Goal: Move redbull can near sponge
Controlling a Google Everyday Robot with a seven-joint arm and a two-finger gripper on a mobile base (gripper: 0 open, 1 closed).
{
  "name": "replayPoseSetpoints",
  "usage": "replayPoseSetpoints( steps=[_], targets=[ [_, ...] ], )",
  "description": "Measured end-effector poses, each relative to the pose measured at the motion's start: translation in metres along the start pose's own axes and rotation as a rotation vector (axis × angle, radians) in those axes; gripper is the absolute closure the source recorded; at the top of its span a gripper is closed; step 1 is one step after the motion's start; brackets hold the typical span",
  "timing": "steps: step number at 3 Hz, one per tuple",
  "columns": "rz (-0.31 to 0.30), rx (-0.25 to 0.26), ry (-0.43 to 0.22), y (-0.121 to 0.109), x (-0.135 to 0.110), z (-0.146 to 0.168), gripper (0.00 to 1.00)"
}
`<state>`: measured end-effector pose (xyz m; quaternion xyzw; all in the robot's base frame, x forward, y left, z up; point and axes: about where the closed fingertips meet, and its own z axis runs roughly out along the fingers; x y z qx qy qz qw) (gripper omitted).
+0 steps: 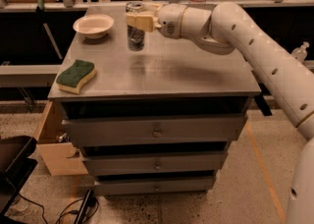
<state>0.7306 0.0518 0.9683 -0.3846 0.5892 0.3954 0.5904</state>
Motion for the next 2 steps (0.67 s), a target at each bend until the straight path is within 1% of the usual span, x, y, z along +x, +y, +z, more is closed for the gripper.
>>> replayPoseSetpoints(
  steps=[1, 2],
  targets=[
    [0.027, -0.055, 0.004, 0.021, 0.013, 0.012, 1.0],
    [0.05, -0.083, -0.002, 0.033, 0.023, 0.017, 1.0]
  ],
)
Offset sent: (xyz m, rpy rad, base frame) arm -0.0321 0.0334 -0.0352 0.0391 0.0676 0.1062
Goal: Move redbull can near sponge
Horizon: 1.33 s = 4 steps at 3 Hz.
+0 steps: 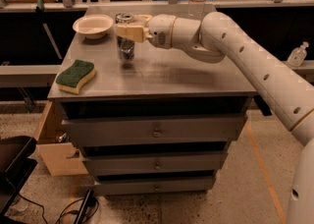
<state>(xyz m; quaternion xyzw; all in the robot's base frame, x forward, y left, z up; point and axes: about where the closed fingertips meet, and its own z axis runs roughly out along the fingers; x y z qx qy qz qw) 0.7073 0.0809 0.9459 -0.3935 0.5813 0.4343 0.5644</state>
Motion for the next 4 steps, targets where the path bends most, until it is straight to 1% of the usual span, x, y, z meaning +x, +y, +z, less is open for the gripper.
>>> replayPoseSetpoints(
  steps=[1, 2, 3, 4],
  targets=[
    [-0.05, -0.019, 0.006, 0.008, 0.007, 0.005, 1.0],
    [-0.126, -0.039, 0.028, 0.015, 0.012, 0.01, 1.0],
    [-0.167, -0.058, 0.061, 0.019, 0.015, 0.014, 1.0],
    [-0.164, -0.061, 0.058, 0.021, 0.014, 0.016, 0.82]
  ],
)
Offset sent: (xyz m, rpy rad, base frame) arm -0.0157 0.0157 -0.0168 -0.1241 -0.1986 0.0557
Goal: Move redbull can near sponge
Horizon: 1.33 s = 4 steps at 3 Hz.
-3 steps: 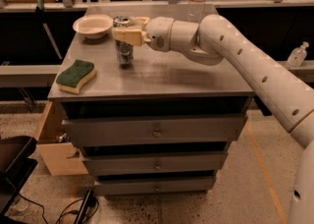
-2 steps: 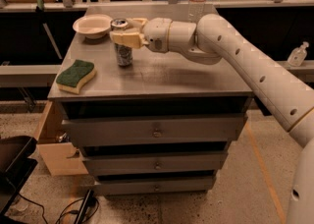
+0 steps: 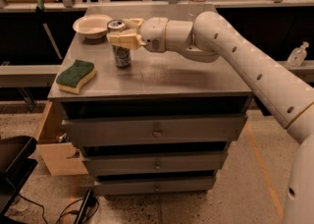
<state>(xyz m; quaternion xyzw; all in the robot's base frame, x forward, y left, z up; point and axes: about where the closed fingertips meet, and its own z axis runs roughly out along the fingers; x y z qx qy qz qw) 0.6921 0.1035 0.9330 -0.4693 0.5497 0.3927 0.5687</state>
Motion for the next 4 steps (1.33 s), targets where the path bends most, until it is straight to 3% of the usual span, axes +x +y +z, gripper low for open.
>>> replayPoseSetpoints(
  steps=[3, 4],
  targets=[
    [0.0, -0.014, -0.002, 0.0048, -0.0014, 0.0075, 0.12],
    [0.0, -0.018, -0.003, 0.0063, -0.0018, 0.0097, 0.0]
  ],
)
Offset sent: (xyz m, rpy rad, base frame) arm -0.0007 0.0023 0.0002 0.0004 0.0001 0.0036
